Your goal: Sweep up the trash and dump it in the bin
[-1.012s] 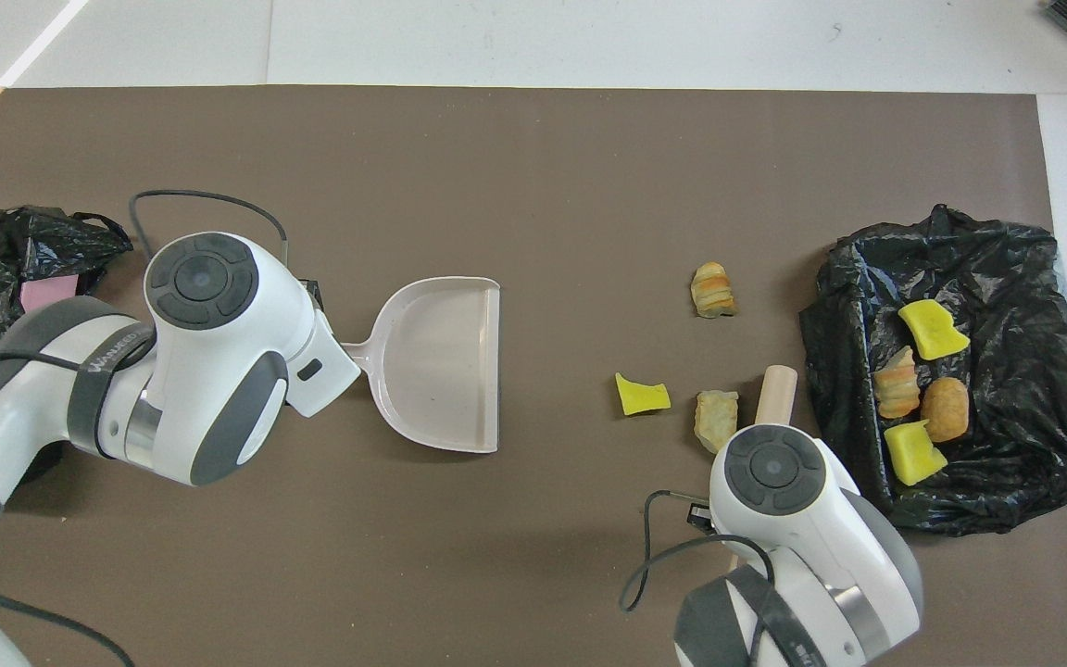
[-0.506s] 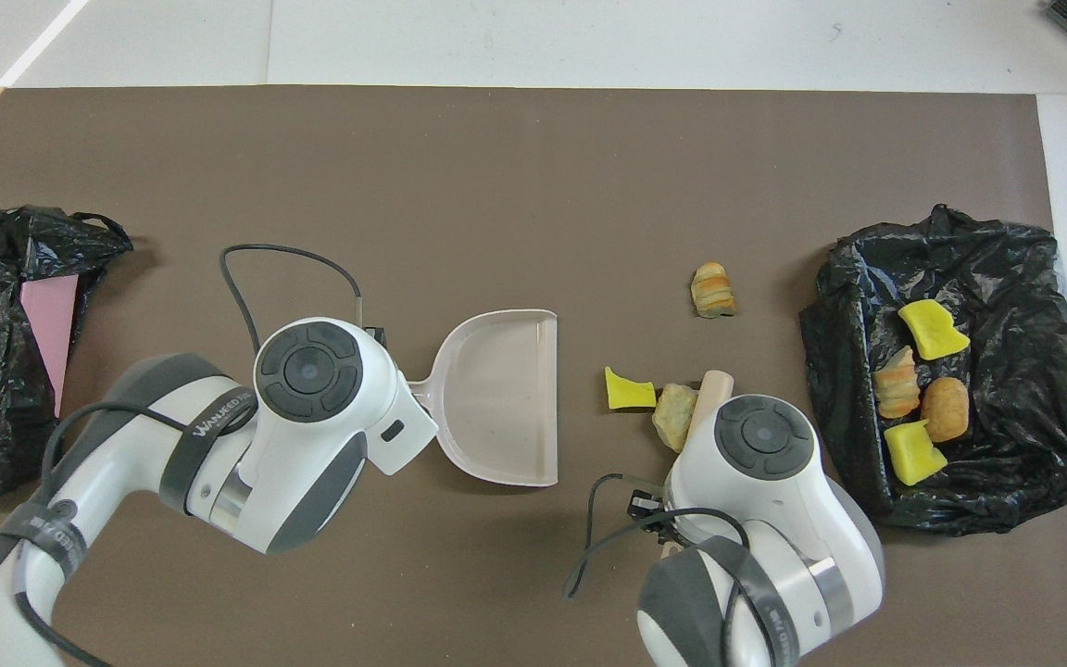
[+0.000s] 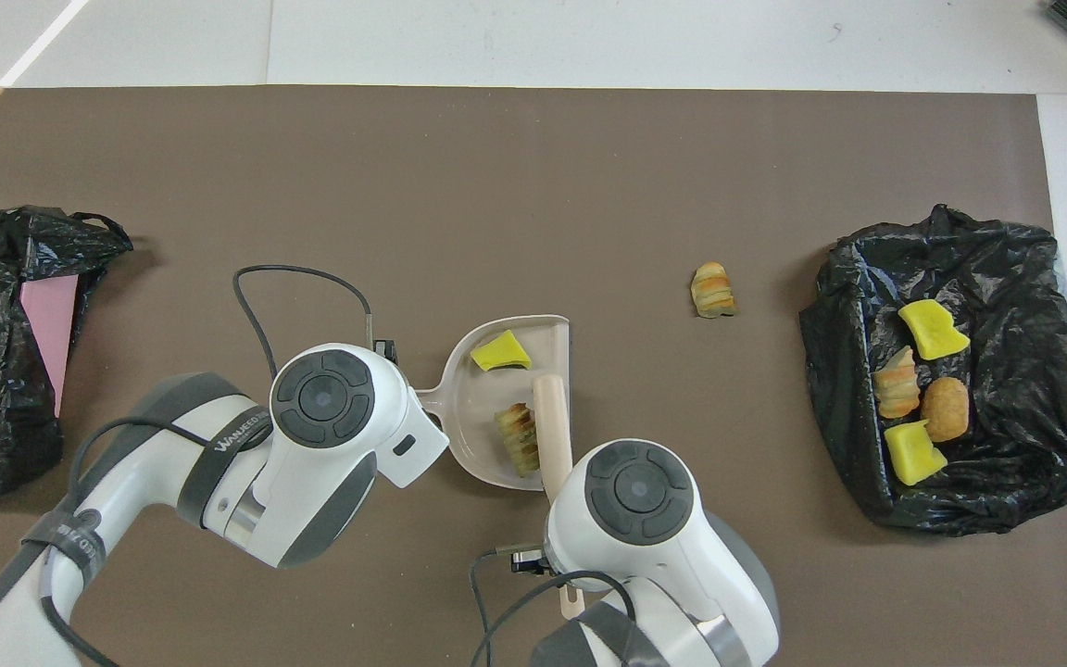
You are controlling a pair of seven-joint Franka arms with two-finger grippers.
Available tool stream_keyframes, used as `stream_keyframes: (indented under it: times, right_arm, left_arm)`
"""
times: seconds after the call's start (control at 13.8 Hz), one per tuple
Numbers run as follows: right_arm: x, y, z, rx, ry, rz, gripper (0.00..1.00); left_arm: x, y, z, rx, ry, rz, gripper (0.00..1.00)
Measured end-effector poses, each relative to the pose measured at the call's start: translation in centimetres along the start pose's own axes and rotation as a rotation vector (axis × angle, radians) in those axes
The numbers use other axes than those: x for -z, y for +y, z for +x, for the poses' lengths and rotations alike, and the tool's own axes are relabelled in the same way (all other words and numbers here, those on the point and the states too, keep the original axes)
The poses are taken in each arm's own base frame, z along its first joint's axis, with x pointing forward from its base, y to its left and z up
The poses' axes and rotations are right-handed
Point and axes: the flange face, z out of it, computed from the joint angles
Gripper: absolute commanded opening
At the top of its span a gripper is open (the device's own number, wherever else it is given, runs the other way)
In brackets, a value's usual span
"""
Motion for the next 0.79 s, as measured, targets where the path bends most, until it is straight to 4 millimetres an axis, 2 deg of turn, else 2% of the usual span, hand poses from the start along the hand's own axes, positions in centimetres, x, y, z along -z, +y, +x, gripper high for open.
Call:
stream_keyframes:
  times: [0.14,0.36,0.51,0.58,0.79]
  right_arm:
    - [0.4,-0.3,-0.2,0.043,0.024,-0.071,0.00]
    - [2.1,0.7,0.8,0.078,0.059,-0.213,0.00]
    - [3.3,2.3,3.5,0.054,0.094,-0.253,0.00]
    - [4.0,3.8,5.5,0.041,0.110,-0.276,0.00]
    - [6.1,10.0,11.6,0.002,0.112,-0.300,0.00]
  left_arm:
    - [0.0,-0.1,-0.2,0.007,0.000,0.000,0.00]
    - [-0.1,-0.3,-0.6,0.040,-0.001,-0.001,0.00]
    - [-0.1,-0.3,-0.7,0.072,-0.001,-0.001,0.00]
    - [-0.1,-0.3,-0.7,0.094,-0.001,-0.001,0.00]
    - [-0.1,-0.3,-0.8,0.176,-0.002,-0.002,0.00]
